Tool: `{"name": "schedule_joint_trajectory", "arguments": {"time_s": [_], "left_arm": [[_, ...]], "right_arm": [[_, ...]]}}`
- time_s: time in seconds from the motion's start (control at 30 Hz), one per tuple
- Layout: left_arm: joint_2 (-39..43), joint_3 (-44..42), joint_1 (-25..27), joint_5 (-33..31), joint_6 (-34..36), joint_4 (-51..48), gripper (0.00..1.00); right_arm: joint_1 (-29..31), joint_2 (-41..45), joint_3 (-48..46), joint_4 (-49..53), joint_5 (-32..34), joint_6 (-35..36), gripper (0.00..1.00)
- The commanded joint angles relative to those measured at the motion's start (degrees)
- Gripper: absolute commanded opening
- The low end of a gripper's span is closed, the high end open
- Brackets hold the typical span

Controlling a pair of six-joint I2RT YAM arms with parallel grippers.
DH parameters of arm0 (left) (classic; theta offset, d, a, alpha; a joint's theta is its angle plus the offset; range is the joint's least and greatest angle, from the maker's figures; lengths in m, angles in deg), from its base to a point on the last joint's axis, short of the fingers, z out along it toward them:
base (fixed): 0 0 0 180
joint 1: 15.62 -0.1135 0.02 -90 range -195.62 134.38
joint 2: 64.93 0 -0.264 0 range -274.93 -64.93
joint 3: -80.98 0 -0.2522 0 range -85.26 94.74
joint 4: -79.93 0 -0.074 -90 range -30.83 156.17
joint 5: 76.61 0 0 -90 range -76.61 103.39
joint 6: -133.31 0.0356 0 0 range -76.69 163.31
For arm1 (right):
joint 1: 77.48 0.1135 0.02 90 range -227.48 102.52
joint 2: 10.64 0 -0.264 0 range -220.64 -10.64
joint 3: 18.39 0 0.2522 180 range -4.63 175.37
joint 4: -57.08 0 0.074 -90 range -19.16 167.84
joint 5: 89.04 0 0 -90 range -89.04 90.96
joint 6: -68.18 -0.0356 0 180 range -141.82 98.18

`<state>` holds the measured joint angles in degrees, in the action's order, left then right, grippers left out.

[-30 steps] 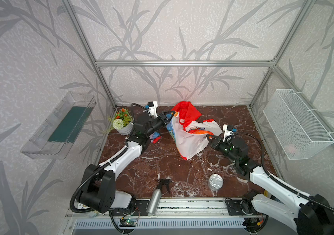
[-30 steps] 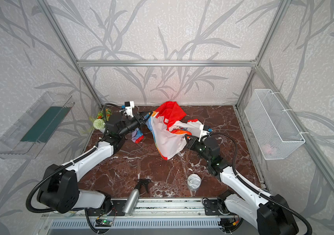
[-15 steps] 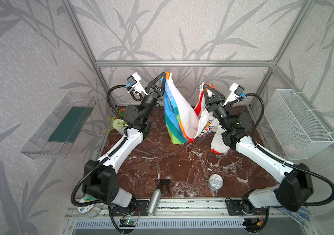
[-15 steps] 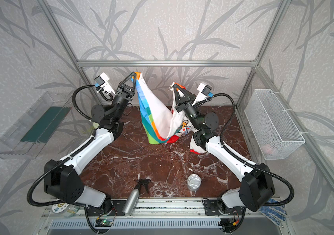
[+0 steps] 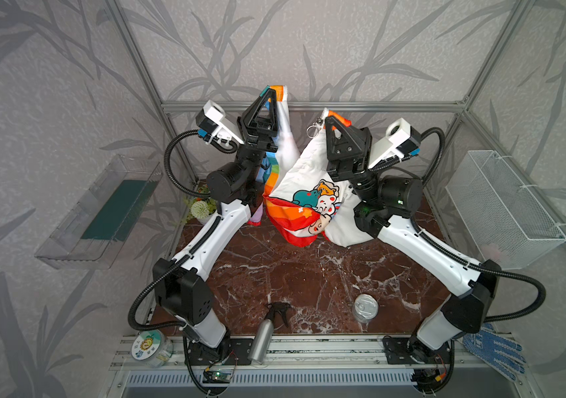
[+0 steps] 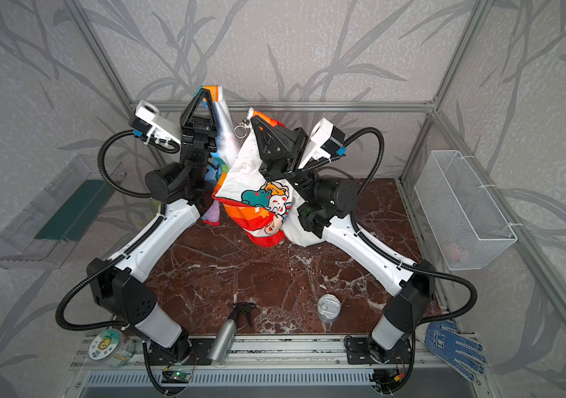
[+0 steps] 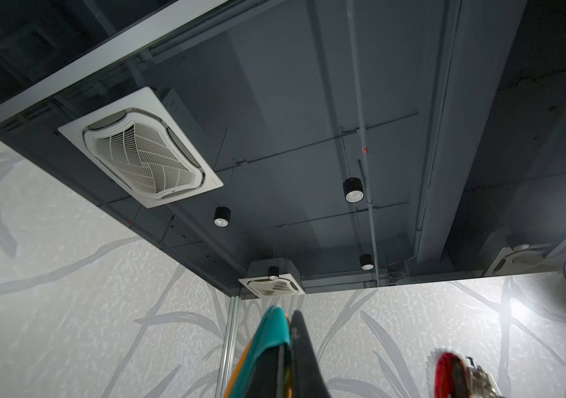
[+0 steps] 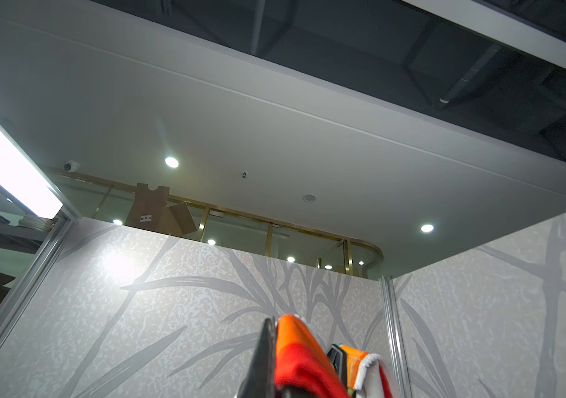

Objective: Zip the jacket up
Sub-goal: 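Bring the left and right grippers together above the table, pressing the zipper edges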

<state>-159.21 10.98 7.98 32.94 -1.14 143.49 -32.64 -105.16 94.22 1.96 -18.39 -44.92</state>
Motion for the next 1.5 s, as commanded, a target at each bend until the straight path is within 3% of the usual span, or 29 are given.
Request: {"name": "schedule_joint_trajectory", "arguments": {"time_s": [0.0, 0.33, 0.57, 0.73, 1.47], "left_arm": [[0.5, 2.8, 0.6, 0.2, 0.7, 3.9, 0.0], [3.9, 0.8, 4.4, 1.3, 3.5, 3.8, 0.0], [4.6, 2.3, 6.9, 3.5, 6.5, 3.9, 0.0], [5.5, 2.0, 7.6, 3.8, 7.9, 3.8, 0.0], [7.7, -0.9, 9.5, 3.3, 11.2, 3.9, 0.0]], "right_arm": [[0.0, -1.7, 4.7, -3.2, 0.3, 0.7, 0.0], [2.6, -4.4, 6.8, -2.1, 3.0, -4.8, 0.0], [5.0, -6.1, 7.8, -4.7, 4.1, -5.5, 0.0], [5.6, -8.7, 11.1, -8.8, 5.5, -10.3, 0.0], [7.8, -7.3, 11.1, -7.6, 5.8, -10.8, 0.0]]}}
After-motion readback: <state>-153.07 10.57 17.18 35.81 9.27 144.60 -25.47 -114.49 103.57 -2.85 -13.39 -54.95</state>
